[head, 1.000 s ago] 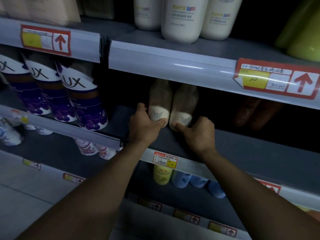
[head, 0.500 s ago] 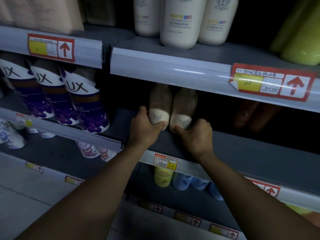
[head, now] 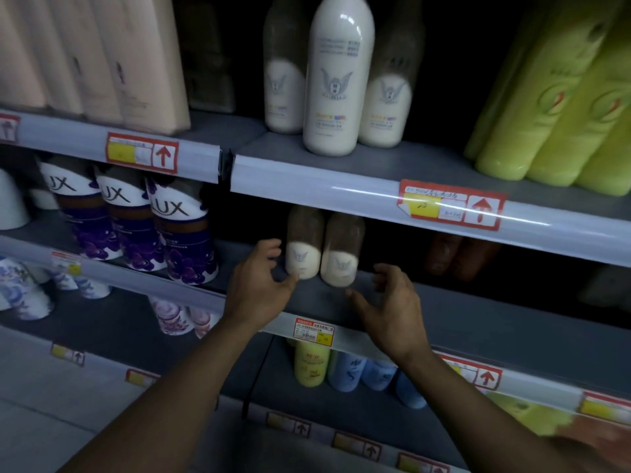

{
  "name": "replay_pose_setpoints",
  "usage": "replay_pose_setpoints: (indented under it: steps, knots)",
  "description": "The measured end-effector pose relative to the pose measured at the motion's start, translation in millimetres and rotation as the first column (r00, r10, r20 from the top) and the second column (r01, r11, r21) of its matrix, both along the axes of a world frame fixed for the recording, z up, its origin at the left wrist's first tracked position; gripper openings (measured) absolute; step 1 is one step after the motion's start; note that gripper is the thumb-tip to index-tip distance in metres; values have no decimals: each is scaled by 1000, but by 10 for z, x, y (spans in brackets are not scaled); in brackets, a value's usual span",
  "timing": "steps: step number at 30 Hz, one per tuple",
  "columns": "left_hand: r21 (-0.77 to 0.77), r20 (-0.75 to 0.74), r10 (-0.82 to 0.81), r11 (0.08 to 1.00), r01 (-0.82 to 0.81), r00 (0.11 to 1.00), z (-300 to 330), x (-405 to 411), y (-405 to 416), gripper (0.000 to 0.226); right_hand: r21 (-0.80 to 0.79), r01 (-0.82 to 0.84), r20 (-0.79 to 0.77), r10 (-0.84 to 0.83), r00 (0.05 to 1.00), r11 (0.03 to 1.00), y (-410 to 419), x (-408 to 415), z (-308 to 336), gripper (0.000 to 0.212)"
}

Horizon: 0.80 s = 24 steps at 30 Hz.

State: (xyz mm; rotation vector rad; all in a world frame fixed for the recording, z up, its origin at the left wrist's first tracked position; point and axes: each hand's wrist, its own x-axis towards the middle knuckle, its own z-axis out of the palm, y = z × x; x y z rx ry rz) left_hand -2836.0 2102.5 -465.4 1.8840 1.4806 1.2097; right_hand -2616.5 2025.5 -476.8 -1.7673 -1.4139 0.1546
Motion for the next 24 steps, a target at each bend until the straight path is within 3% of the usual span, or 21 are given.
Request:
replay_pose_setpoints:
  steps: [8,18,24]
  knots:
    - [24,277,19,999,-27,961,373,213,-738,38,68,-88,16,87,996,994,-701,-48,270,48]
    - [247,231,-6,968,-53,973,1134,-4,-1077,38,343,-261,132,228,965,903,-1026,-351,1277,36]
    - [361,177,-23,931,-43,984,1785,-97,-890,34,418,-287,228,206,952,862,-801,-406,1873,33]
